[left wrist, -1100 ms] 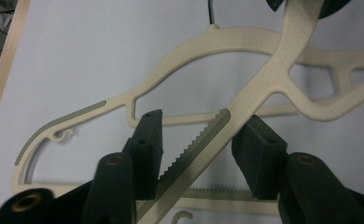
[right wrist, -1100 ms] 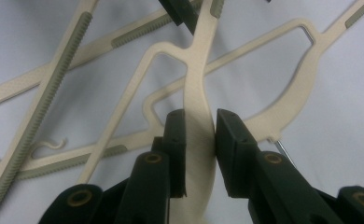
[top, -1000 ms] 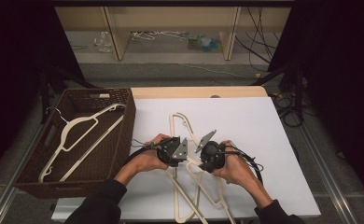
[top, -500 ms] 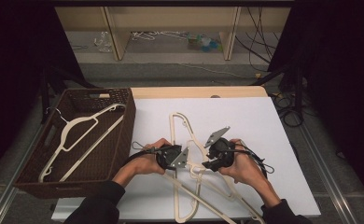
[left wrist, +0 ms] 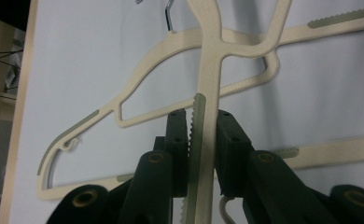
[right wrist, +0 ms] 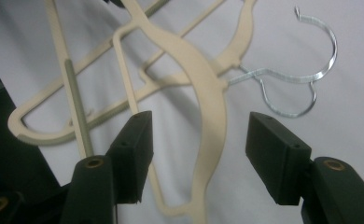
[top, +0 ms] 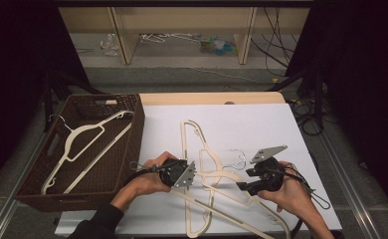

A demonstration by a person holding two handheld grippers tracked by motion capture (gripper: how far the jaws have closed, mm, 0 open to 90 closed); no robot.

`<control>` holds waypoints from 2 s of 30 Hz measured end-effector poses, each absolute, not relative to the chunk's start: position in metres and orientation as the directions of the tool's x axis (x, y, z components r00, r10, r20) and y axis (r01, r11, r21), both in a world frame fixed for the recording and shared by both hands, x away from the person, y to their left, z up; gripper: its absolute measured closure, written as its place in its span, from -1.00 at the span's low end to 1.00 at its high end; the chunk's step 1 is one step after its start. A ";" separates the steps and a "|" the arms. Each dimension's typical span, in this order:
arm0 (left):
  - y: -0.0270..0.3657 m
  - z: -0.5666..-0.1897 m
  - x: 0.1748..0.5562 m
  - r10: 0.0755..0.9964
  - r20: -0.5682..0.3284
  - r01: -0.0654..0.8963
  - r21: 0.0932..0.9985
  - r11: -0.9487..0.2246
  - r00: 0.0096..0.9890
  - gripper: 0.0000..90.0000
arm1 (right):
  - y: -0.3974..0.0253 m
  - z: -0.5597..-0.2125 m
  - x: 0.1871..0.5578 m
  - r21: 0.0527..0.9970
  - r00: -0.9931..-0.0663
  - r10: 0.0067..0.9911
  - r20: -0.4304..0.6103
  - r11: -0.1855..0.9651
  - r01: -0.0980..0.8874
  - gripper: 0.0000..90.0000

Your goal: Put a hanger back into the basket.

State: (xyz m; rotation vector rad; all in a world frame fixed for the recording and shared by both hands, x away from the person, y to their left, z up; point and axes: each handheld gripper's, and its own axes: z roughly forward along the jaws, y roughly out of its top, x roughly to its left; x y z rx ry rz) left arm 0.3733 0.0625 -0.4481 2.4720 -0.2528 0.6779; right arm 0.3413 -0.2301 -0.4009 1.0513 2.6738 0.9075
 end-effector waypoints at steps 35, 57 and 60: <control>0.075 -0.444 0.358 0.046 0.390 -0.196 0.558 -0.806 0.920 0.56 | -0.242 -0.414 0.368 0.634 -0.871 0.417 0.260 0.606 0.480 0.81; 0.024 -0.409 0.353 0.093 0.220 -0.115 0.770 -0.628 0.971 0.53 | -0.226 -0.393 0.349 0.645 -0.927 0.351 0.133 0.680 0.350 0.85; 0.022 -0.408 0.352 0.085 0.212 -0.113 0.772 -0.625 0.974 0.63 | -0.226 -0.393 0.348 0.646 -0.931 0.341 0.131 0.683 0.342 0.85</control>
